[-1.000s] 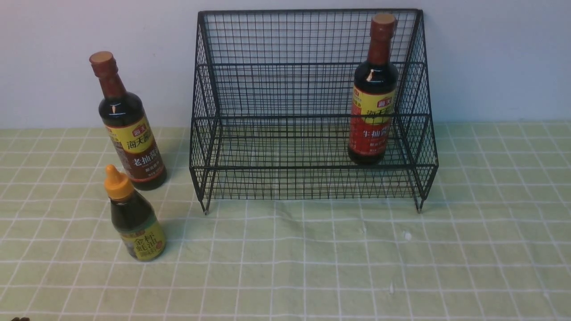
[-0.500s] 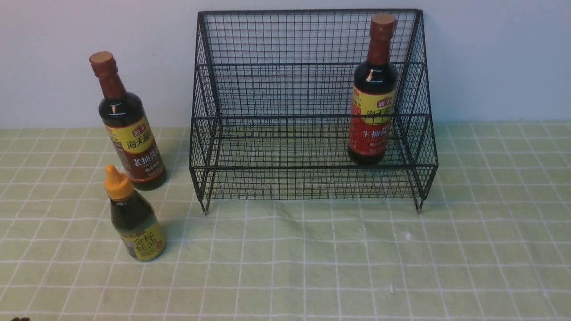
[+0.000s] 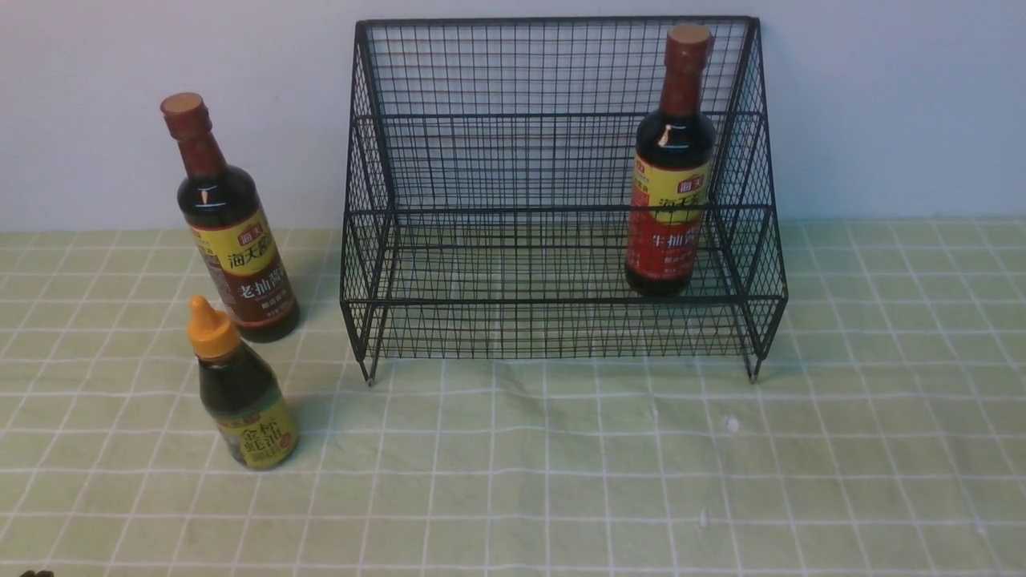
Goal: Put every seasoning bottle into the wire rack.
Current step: Use the left arm to grab the condiment bottle closest to it
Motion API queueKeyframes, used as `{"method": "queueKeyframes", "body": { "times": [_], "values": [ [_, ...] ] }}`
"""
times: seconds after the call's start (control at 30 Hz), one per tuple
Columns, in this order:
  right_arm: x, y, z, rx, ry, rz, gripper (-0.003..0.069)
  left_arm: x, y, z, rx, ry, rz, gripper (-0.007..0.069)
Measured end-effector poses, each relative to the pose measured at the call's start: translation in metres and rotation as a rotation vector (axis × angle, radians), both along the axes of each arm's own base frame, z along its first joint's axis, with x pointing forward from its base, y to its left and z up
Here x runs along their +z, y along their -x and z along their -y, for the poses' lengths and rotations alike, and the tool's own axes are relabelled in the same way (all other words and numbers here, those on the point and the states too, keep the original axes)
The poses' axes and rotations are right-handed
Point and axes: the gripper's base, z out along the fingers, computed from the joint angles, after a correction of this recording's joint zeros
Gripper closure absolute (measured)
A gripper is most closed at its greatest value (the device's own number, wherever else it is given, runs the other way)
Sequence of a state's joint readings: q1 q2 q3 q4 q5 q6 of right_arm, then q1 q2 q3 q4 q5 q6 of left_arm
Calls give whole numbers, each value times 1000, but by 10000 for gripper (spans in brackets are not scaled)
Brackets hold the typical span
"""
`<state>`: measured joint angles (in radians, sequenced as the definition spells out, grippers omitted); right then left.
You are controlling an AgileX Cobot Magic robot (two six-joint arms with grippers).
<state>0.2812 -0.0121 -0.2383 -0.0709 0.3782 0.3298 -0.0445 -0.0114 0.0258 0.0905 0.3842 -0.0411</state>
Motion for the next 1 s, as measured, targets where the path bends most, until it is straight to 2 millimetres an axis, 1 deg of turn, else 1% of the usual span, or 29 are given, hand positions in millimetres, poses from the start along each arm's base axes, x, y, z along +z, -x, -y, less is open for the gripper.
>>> {"method": "queueKeyframes", "body": {
  "times": [0.03, 0.17, 0.23, 0.27, 0.3, 0.37, 0.43, 0.57, 1.0],
  "values": [
    [-2, -1, 0, -2, 9, -2, 672, 0, 0, 0, 0, 0, 0, 631],
    [-22, -8, 0, -40, 119, -25, 672, 0, 0, 0, 0, 0, 0, 631],
    [-35, -11, 3, -101, 149, -56, 672, 0, 0, 0, 0, 0, 0, 631],
    [-46, -14, 5, -160, 158, -92, 672, 0, 0, 0, 0, 0, 0, 631],
    [-48, -14, 6, -169, 158, -98, 672, 0, 0, 0, 0, 0, 0, 631],
    [-69, -17, 10, -259, 159, -165, 672, 0, 0, 0, 0, 0, 0, 631],
    [-82, -18, 13, -318, 148, -212, 672, 0, 0, 0, 0, 0, 0, 631],
    [-85, -18, 16, -360, 135, -234, 672, 0, 0, 0, 0, 0, 0, 631],
    [-85, -18, 16, -363, 136, -238, 672, 0, 0, 0, 0, 0, 0, 631]
  ]
}}
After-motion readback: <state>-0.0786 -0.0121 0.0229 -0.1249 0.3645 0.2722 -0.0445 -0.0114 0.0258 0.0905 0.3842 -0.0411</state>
